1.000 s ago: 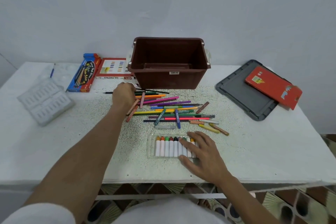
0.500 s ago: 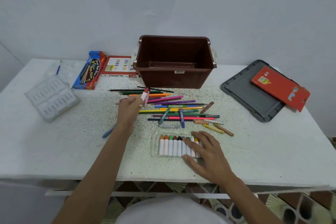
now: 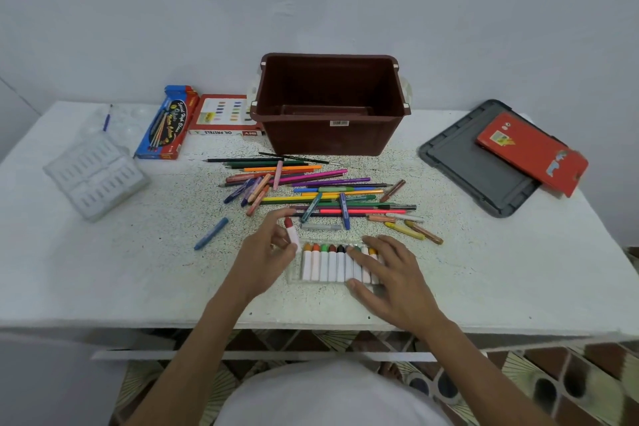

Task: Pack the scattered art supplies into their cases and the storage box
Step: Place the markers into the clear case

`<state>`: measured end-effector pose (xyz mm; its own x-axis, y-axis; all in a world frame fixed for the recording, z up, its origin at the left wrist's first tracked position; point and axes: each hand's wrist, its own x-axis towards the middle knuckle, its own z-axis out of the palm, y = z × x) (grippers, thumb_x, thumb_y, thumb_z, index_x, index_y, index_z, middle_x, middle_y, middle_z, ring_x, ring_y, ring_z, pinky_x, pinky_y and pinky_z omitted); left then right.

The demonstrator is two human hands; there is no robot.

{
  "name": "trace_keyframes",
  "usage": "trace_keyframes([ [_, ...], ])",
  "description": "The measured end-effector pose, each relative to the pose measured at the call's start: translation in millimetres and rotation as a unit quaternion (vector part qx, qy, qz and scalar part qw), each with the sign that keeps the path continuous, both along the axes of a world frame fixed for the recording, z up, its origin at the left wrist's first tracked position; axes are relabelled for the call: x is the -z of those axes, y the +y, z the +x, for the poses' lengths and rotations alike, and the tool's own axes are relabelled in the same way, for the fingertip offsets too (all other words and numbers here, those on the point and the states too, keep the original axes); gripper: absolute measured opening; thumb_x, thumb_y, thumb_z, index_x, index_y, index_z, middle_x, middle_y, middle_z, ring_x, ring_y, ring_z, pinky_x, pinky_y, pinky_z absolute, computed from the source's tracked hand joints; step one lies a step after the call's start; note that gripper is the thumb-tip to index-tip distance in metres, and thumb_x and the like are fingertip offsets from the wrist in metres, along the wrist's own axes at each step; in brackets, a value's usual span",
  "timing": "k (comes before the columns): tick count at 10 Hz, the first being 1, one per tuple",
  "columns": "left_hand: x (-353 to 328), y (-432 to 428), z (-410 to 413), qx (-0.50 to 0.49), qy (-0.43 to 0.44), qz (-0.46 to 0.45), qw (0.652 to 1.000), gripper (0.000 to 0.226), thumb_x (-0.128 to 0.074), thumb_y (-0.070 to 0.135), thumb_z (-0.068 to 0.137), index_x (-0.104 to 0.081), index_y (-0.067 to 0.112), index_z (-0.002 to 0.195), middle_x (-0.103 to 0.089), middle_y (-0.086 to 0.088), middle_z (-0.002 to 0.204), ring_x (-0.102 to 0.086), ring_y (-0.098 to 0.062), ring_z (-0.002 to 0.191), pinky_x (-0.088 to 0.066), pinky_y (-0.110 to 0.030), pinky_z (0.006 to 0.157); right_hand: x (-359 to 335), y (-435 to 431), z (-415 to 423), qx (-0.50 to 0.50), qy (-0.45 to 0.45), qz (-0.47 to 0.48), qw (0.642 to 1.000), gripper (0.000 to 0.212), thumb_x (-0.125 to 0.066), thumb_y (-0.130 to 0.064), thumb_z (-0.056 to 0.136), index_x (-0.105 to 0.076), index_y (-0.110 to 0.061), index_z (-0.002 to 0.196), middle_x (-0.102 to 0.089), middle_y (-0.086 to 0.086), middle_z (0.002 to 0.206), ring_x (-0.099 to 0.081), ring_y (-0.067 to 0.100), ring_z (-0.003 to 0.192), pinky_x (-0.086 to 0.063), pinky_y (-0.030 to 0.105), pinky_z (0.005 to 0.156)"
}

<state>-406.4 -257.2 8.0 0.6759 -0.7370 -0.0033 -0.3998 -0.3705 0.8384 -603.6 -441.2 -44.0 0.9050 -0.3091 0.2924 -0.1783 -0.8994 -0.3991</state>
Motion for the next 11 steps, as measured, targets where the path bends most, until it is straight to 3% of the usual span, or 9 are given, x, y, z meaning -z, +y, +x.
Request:
trace_keyframes([
  [3,4.6,6.0,-6.7,0.031,-0.13,0.029,0.991,0.054,-0.067,0.013,0.088,-0.044,0.023,0.135,-0.059,0.008,0.089,-0.058,-0.009,0.082,-0.05,-0.027,0.066,-0.4,0.3,0.5,0.003,0.006,0.001,1.0,0.053,-0.056,-0.057,0.092,-0.055,-0.031,0.139,-0.051,0.0,0.142,-0.04,0.027,0.134,-0.04,0.051,0.103],
  [5,4.3,4.7,-12.4,0.051,-0.203,0.05,0.977,0.046,-0.063,0.013,0.091,-0.048,0.022,0.134,-0.059,0.013,0.09,-0.053,-0.009,0.084,-0.037,-0.012,0.07,-1.1,0.8,-1.0,0.003,0.007,-0.001,1.0,0.053,-0.054,-0.058,0.093,-0.055,-0.031,0.138,-0.052,0.001,0.141,-0.041,0.027,0.133,-0.041,0.051,0.103],
  [6,5.9,2.1,-11.5,0.065,-0.238,0.049,0.968,0.036,-0.061,0.01,0.091,-0.058,0.017,0.127,-0.062,0.006,0.092,-0.054,-0.014,0.087,-0.046,-0.028,0.074,-0.9,0.5,-0.9,0.003,0.009,-0.004,1.0,0.053,-0.054,-0.058,0.093,-0.055,-0.031,0.139,-0.052,0.001,0.142,-0.04,0.027,0.133,-0.04,0.051,0.104],
  [7,10.1,1.2,-9.9,0.07,-0.257,0.058,0.962,0.031,-0.054,0.016,0.092,-0.062,0.016,0.122,-0.061,0.003,0.095,-0.054,-0.018,0.089,-0.047,-0.034,0.077,-0.9,0.8,-0.7,0.003,0.007,-0.003,1.0,0.053,-0.053,-0.059,0.094,-0.055,-0.031,0.139,-0.052,0.001,0.142,-0.041,0.027,0.133,-0.04,0.05,0.103],
  [9,16.5,0.2,-6.4,0.072,-0.279,0.084,0.954,0.035,-0.048,0.037,0.093,-0.067,0.018,0.116,-0.056,0.005,0.098,-0.053,-0.014,0.091,-0.043,-0.032,0.08,-2.7,0.9,-1.2,0.001,0.009,-0.006,1.0,0.052,-0.052,-0.058,0.094,-0.054,-0.032,0.139,-0.051,0.001,0.142,-0.04,0.027,0.133,-0.04,0.049,0.104],
  [10,15.7,-3.2,-5.9,0.069,-0.286,0.091,0.951,0.025,-0.064,0.033,0.091,-0.068,0.017,0.11,-0.059,0.005,0.098,-0.055,-0.015,0.092,-0.037,-0.029,0.083,-2.9,0.7,-1.0,0.002,0.013,-0.007,1.0,0.053,-0.052,-0.059,0.094,-0.054,-0.032,0.139,-0.051,0.001,0.142,-0.04,0.027,0.133,-0.04,0.049,0.104],
  [11,10.0,-7.2,-6.2,0.069,-0.271,0.098,0.955,0.019,-0.067,0.027,0.09,-0.067,0.017,0.106,-0.061,0.006,0.095,-0.055,-0.014,0.088,-0.044,-0.032,0.082,-2.3,0.4,-0.8,0.001,0.016,-0.009,1.0,0.053,-0.051,-0.06,0.094,-0.054,-0.032,0.14,-0.051,0.001,0.143,-0.04,0.027,0.133,-0.04,0.049,0.104],
])
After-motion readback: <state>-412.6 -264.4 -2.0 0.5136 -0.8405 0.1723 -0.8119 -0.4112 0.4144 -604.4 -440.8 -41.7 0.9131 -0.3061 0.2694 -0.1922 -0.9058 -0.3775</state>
